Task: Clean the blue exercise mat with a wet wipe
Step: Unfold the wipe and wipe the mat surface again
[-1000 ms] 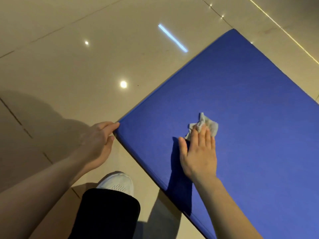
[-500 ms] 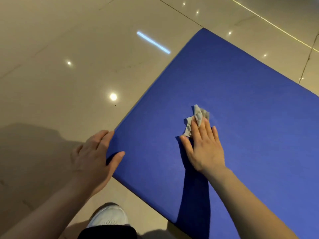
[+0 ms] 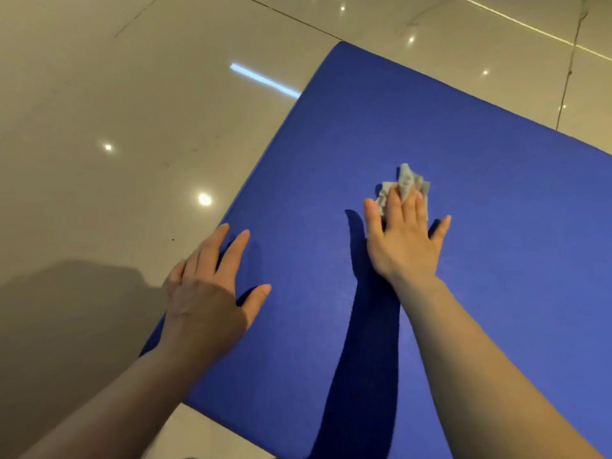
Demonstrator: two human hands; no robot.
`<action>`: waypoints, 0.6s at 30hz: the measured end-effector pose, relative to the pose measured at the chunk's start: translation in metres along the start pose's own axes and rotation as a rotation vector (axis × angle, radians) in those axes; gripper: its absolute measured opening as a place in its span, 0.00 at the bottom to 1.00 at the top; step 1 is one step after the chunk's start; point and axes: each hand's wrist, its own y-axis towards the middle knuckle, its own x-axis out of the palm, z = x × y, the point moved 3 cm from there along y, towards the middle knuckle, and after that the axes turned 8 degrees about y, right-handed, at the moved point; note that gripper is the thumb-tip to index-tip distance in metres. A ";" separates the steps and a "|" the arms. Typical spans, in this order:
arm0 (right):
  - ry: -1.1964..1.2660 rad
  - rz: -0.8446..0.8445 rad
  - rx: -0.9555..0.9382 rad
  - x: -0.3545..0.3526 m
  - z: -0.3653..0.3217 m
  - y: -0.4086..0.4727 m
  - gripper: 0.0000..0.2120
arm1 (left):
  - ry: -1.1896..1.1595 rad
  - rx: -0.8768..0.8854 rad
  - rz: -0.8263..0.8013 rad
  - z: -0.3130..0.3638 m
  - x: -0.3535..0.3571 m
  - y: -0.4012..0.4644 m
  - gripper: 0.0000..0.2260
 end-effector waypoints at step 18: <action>-0.024 -0.003 0.126 -0.052 0.045 0.119 0.34 | 0.632 0.292 -0.470 0.059 -0.008 0.125 0.65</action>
